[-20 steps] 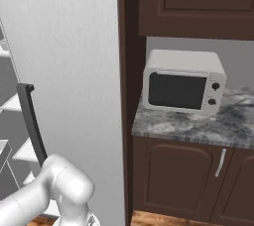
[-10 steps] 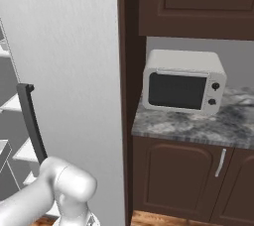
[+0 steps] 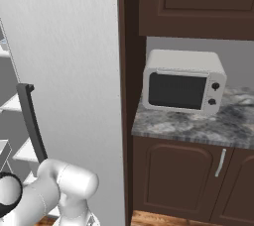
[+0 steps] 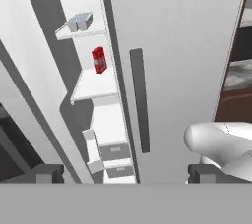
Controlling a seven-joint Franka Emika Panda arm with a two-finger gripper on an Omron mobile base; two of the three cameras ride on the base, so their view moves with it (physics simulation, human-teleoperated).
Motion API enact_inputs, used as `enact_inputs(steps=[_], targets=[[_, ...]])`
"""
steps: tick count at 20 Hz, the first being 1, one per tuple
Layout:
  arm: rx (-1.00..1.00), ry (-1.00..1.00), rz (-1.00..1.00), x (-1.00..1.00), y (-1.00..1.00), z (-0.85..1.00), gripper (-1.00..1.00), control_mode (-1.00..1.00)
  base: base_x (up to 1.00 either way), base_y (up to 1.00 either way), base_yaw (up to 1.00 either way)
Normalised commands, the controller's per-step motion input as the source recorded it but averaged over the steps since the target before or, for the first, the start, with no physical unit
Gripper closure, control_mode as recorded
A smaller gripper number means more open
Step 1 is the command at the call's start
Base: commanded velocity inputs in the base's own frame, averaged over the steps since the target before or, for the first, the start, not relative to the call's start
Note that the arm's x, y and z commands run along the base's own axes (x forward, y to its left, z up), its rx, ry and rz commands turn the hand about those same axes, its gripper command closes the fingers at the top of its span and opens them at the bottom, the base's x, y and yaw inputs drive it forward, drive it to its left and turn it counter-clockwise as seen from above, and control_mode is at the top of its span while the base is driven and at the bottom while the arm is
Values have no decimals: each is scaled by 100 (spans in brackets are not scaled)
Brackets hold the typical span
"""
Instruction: Open the freezer door, pick up the ice cube tray from the freezer, and place it on the dining counter.
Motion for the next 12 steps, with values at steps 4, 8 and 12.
enact_inputs(steps=[4, 8, 12], targets=[[11, 7, 44, 32, -83, 28, -100, -100, 0, 0, 0], [9, 6, 46, 28, -84, 9, -100, -100, 0, 0, 0], [7, 1, 50, 48, -65, -11, -100, -100, 0, 0, 0]])
